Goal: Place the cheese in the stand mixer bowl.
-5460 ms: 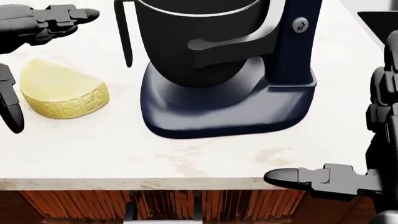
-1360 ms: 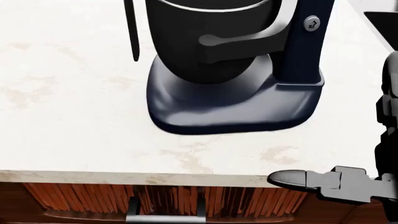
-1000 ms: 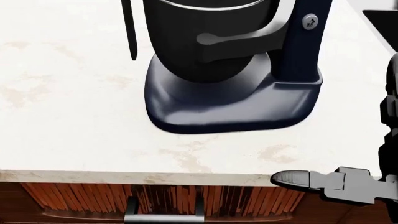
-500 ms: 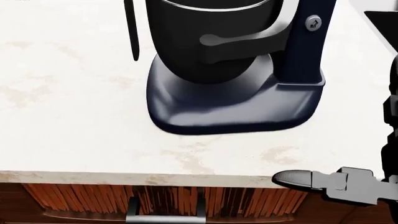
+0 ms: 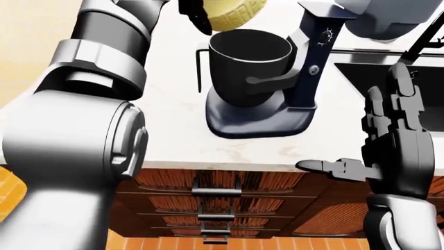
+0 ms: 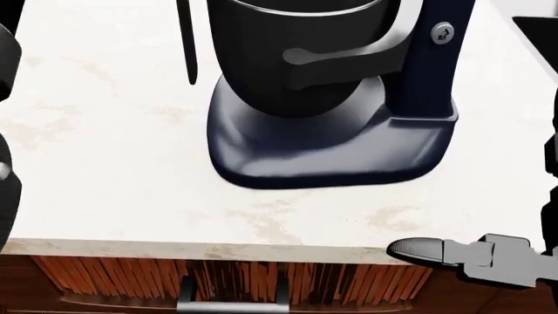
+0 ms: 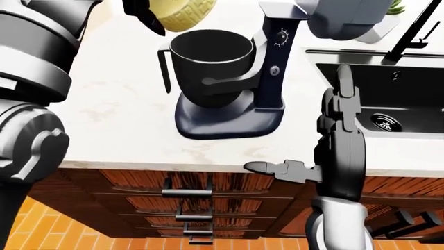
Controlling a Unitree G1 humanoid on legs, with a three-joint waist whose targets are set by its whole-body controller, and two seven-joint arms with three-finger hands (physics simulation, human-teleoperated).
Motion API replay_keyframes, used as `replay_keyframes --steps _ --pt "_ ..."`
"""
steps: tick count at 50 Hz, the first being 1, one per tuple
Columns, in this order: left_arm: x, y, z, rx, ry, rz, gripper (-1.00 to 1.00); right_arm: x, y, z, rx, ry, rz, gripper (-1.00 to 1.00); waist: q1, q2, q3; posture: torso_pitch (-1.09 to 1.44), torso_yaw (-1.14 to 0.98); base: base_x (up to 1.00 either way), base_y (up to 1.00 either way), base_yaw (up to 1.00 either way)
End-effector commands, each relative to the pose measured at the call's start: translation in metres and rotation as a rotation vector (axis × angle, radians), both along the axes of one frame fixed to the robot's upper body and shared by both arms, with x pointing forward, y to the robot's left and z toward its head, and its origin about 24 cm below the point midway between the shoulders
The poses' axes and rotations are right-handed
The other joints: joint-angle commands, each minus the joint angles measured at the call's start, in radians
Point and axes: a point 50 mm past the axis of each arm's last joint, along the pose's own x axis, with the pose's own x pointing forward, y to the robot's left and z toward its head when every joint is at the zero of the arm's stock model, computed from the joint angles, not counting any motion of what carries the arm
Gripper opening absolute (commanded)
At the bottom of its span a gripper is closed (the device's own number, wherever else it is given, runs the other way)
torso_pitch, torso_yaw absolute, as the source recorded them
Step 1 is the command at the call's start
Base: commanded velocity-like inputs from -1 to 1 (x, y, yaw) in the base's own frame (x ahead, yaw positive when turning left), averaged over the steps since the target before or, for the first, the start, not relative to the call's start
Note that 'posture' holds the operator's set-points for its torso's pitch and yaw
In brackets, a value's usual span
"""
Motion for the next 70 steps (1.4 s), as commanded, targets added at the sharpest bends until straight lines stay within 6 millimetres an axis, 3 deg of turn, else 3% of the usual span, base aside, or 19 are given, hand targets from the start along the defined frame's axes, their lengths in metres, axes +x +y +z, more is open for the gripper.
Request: replay_keyframes --steps 1,37,70 --pt "-0.016 -0.005 0.028 -0.045 -0.107 -0.035 -1.0 -0.005 0.001 0.01 -0.017 -0.071 0.002 1.0 -0.001 -0.001 -0.027 0.0 0.0 0.0 0.0 0.0" --pt "-0.011 -0.038 0.006 -0.054 -0.05 -0.096 -1.0 -0.006 0.001 0.01 -0.011 -0.077 0.003 1.0 0.001 -0.007 -0.029 0.0 0.0 0.0 0.0 0.0" --pt "-0.001 -0.038 -0.012 -0.064 -0.013 -0.051 -1.0 -0.005 0.001 0.012 -0.011 -0.084 0.006 1.0 0.0 -0.008 -0.032 0.0 0.0 0.0 0.0 0.0"
